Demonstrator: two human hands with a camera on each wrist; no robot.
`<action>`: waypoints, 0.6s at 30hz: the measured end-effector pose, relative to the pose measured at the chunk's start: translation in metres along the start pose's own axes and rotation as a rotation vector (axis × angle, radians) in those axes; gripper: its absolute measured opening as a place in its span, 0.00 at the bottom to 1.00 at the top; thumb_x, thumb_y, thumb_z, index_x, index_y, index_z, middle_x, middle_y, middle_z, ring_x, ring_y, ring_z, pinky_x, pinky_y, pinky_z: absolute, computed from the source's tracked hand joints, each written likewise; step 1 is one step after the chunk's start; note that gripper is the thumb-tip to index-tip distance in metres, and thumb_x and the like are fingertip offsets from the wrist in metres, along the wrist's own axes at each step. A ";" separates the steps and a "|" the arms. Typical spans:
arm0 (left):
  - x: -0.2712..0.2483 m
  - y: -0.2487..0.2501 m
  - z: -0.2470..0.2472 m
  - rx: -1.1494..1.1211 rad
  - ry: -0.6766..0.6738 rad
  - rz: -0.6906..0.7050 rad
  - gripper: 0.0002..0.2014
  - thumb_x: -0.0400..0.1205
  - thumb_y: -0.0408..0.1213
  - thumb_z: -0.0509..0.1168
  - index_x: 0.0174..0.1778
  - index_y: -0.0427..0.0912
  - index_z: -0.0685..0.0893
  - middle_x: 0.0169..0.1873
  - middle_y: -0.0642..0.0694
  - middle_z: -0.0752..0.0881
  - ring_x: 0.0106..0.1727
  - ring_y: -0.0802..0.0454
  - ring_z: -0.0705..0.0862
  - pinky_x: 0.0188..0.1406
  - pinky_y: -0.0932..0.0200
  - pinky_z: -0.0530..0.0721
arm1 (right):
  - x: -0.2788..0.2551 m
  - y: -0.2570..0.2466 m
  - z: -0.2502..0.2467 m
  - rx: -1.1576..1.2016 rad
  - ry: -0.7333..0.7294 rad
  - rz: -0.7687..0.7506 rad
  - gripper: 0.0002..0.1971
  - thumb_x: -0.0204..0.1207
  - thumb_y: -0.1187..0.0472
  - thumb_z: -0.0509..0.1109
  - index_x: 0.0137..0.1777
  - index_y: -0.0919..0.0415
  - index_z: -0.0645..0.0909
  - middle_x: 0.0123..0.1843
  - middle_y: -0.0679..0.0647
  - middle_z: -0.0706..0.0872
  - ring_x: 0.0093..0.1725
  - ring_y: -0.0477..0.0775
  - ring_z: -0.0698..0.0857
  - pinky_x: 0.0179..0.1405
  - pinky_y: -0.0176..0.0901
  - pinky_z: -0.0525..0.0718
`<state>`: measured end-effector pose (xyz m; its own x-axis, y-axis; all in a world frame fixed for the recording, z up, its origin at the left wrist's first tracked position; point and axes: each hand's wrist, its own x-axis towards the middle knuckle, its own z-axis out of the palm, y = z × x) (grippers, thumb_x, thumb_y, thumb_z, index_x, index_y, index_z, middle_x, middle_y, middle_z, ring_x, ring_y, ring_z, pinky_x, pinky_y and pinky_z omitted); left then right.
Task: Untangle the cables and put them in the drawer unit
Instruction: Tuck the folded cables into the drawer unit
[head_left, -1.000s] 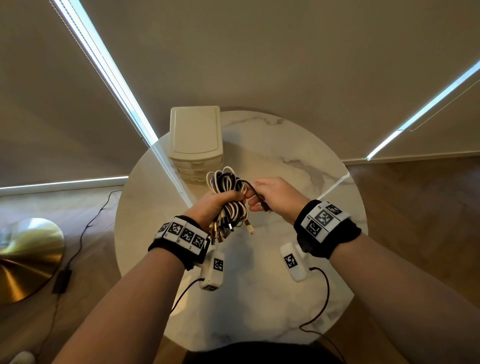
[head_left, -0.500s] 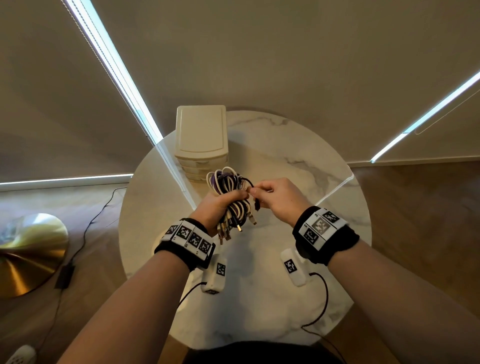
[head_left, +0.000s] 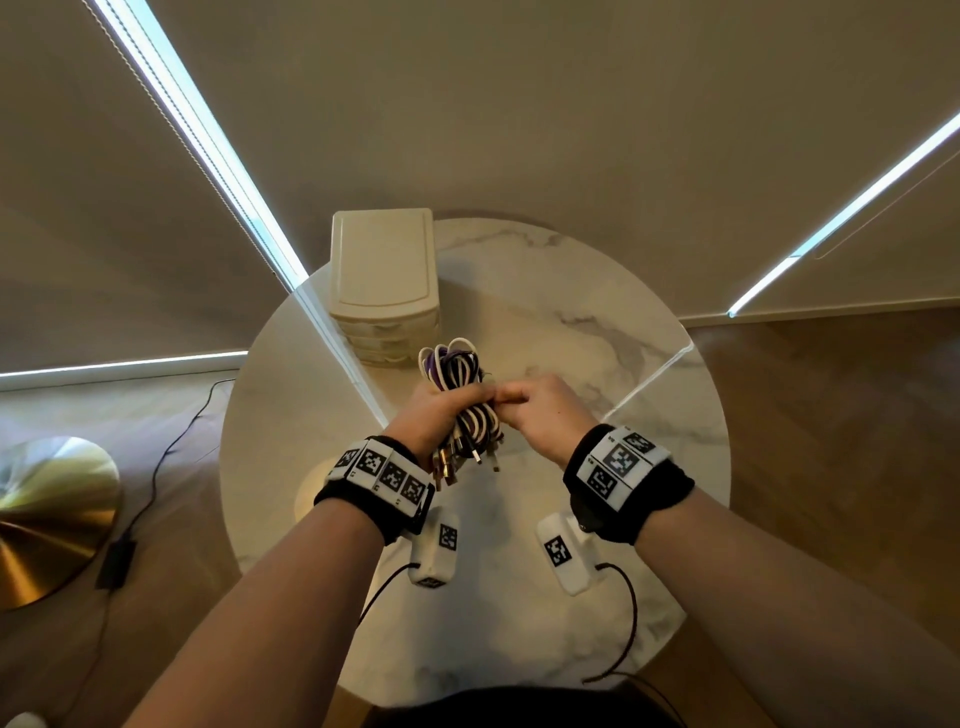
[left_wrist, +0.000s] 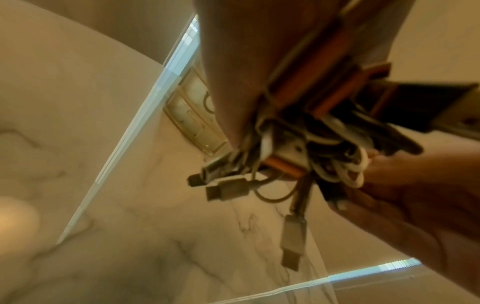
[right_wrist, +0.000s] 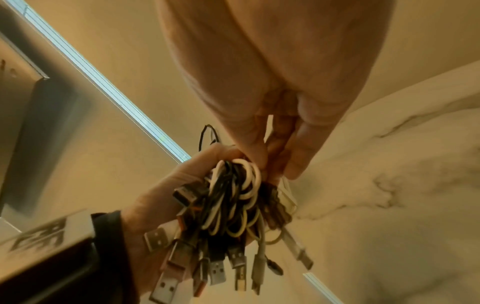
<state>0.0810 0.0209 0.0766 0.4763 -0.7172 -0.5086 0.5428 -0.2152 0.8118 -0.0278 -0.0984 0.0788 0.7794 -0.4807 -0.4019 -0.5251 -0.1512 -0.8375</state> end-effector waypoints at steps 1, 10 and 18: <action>0.001 -0.002 -0.004 -0.015 0.049 -0.013 0.11 0.82 0.28 0.73 0.56 0.27 0.84 0.43 0.30 0.87 0.40 0.38 0.90 0.41 0.45 0.93 | -0.002 -0.001 0.002 -0.008 -0.019 -0.014 0.12 0.82 0.64 0.73 0.61 0.51 0.92 0.50 0.42 0.93 0.50 0.37 0.89 0.58 0.32 0.83; 0.018 0.003 -0.064 0.035 0.289 -0.034 0.06 0.81 0.28 0.72 0.52 0.30 0.85 0.42 0.31 0.88 0.42 0.37 0.90 0.38 0.46 0.93 | 0.050 -0.003 0.063 0.288 0.208 0.103 0.08 0.85 0.62 0.70 0.44 0.57 0.85 0.38 0.52 0.92 0.37 0.48 0.93 0.42 0.43 0.92; 0.025 0.007 -0.157 -0.030 0.373 -0.053 0.10 0.82 0.30 0.73 0.56 0.30 0.86 0.38 0.36 0.87 0.34 0.45 0.89 0.30 0.54 0.89 | 0.141 0.012 0.131 0.359 0.107 0.328 0.06 0.84 0.66 0.69 0.46 0.64 0.85 0.37 0.57 0.88 0.36 0.53 0.87 0.41 0.39 0.90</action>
<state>0.2052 0.1056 0.0245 0.6631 -0.4141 -0.6236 0.5906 -0.2224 0.7757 0.1202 -0.0544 -0.0365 0.5439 -0.5416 -0.6410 -0.5711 0.3208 -0.7556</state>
